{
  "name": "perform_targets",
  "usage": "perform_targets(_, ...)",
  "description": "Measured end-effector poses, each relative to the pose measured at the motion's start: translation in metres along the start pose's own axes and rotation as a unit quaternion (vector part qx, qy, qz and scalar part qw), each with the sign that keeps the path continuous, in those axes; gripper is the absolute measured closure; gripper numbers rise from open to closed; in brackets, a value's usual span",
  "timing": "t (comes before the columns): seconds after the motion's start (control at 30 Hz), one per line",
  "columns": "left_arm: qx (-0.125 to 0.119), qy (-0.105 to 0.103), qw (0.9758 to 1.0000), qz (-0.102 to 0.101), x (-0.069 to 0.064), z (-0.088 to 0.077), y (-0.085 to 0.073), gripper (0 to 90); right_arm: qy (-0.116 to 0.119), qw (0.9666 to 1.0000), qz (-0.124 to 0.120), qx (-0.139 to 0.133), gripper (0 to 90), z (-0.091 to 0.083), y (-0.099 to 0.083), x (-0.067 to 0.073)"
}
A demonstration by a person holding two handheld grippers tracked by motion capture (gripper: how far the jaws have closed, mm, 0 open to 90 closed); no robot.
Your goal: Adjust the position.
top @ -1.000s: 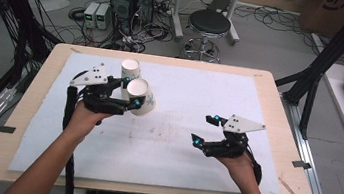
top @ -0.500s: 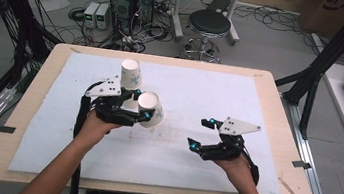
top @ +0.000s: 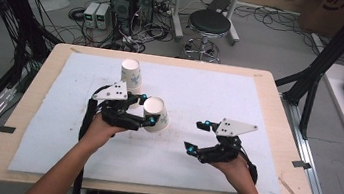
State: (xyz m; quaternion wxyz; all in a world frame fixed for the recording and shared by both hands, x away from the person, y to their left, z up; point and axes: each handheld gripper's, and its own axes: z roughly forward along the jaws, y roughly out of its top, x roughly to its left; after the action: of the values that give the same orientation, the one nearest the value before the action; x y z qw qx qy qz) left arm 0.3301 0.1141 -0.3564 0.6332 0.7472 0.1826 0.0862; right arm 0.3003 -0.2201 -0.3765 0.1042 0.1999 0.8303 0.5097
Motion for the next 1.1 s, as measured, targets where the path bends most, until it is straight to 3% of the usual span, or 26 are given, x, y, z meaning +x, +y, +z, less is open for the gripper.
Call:
perform_targets(0.47,0.009,-0.038,0.9992,-0.012,-0.012,0.014,-0.008,35.6,0.037,0.9993,-0.007,-0.007,19.8,0.006,-0.002,0.007)
perform_targets(1.1,0.013,-0.099,0.9950,0.006,-0.024,0.022,-0.008,35.8,0.080,0.9965,-0.020,-0.008,19.9,0.032,0.005,0.010)
